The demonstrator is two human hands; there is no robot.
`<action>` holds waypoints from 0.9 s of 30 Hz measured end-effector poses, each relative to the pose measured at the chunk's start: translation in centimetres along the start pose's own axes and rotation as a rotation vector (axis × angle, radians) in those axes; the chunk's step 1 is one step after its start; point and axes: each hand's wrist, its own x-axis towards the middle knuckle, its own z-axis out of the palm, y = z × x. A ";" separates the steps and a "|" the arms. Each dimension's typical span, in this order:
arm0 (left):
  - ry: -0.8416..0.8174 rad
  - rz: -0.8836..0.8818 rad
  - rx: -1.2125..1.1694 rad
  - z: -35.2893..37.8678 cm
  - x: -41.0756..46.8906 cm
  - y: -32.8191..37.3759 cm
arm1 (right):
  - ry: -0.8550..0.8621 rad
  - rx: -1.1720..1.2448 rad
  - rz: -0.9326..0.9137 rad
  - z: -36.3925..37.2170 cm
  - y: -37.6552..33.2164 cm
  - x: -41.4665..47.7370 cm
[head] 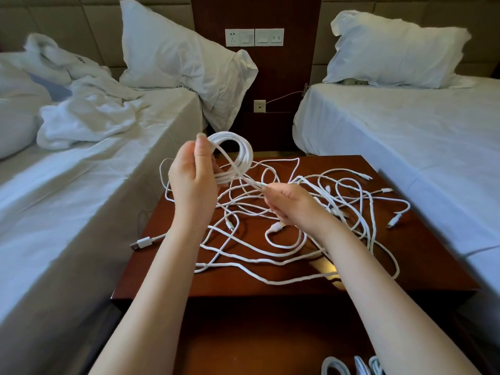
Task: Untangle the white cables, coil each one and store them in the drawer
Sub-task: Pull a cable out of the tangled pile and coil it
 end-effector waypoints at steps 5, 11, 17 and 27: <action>-0.303 -0.123 -0.114 0.3 -0.8 1.6 | 0.020 0.037 -0.007 -0.4 0.4 0.0; -0.677 -0.137 -0.160 1.5 -2.4 2.7 | 0.072 0.211 0.019 -1.8 -0.4 0.0; -0.850 -0.153 -0.107 2.2 -3.3 3.3 | 0.122 0.266 0.007 -3.3 -0.9 -0.3; -1.003 -0.140 0.053 2.1 -3.4 3.6 | 0.233 0.096 -0.160 -3.8 -1.8 -1.2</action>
